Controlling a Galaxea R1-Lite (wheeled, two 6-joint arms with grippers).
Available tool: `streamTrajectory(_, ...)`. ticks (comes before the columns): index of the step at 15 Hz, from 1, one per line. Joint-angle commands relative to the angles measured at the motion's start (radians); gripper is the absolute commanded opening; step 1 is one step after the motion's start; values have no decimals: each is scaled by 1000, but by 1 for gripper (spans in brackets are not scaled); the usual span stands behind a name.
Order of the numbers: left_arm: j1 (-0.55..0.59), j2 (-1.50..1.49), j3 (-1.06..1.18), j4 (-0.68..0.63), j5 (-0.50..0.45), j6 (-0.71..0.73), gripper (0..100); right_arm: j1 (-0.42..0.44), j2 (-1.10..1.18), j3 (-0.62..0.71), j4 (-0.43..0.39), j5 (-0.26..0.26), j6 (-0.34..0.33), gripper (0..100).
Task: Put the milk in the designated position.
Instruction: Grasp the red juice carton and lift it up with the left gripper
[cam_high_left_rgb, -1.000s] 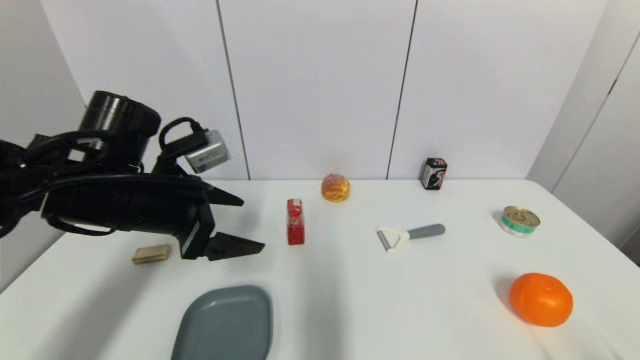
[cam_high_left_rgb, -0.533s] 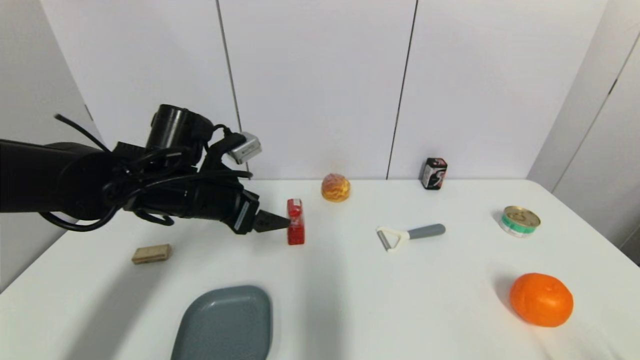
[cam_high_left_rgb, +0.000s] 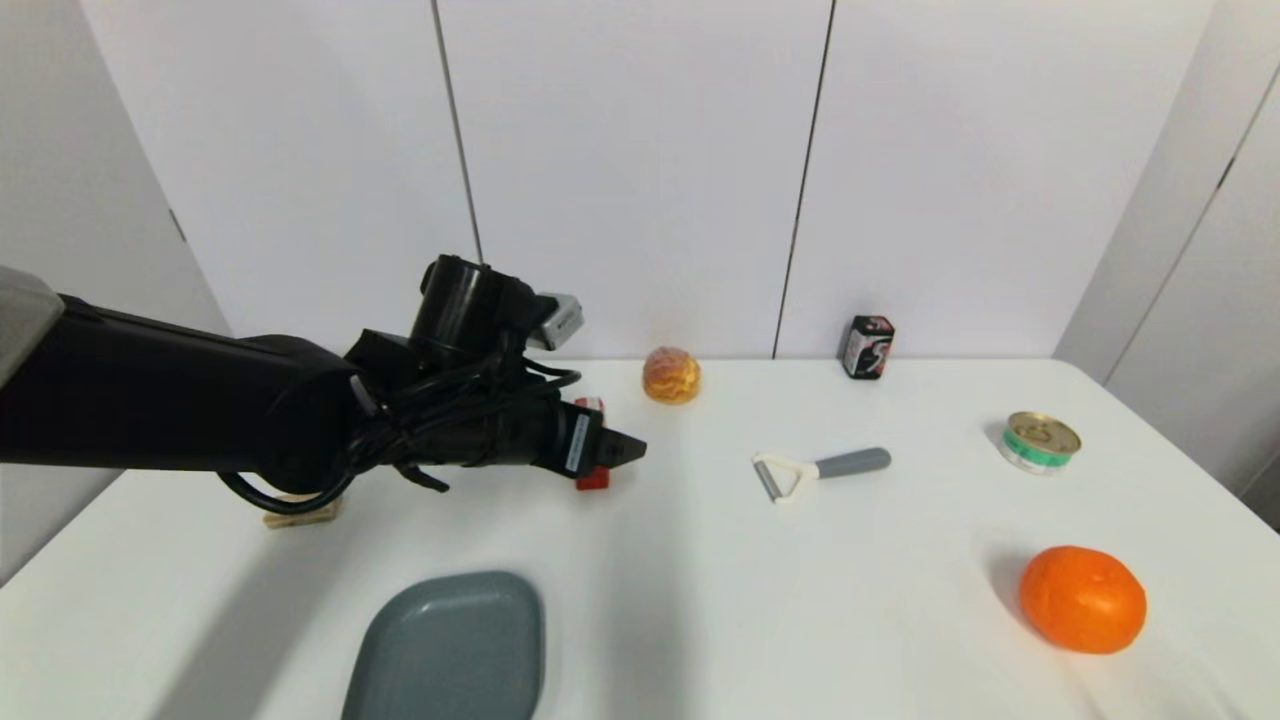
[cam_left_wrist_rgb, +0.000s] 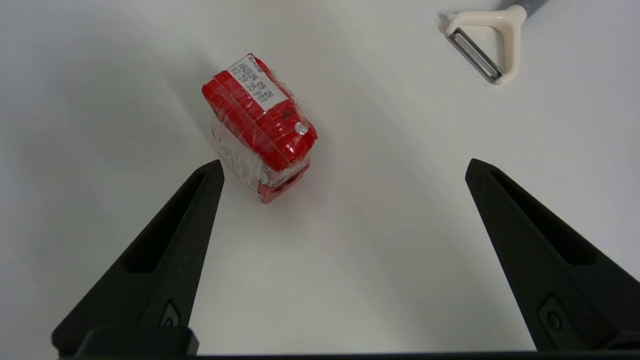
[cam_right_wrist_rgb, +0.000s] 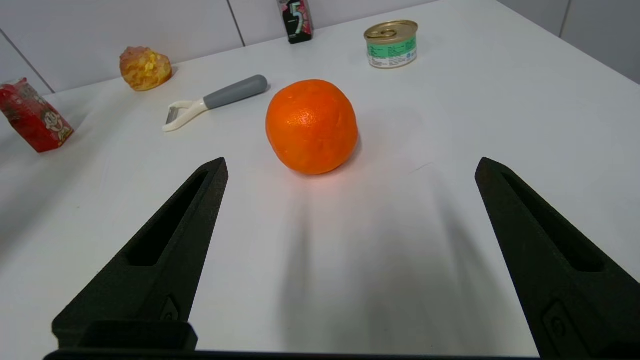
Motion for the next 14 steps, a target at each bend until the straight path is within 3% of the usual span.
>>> streamTrajectory(1,-26,59,18,-82,139,-66,100,0,1,0,0,0,1,100)
streamTrajectory(6,-29,148,21,-206,182,-102,100,0,1,0,0,0,1,100)
streamTrajectory(14,-26,194,16,-219,180,-122,100,0,1,0,0,0,1,100)
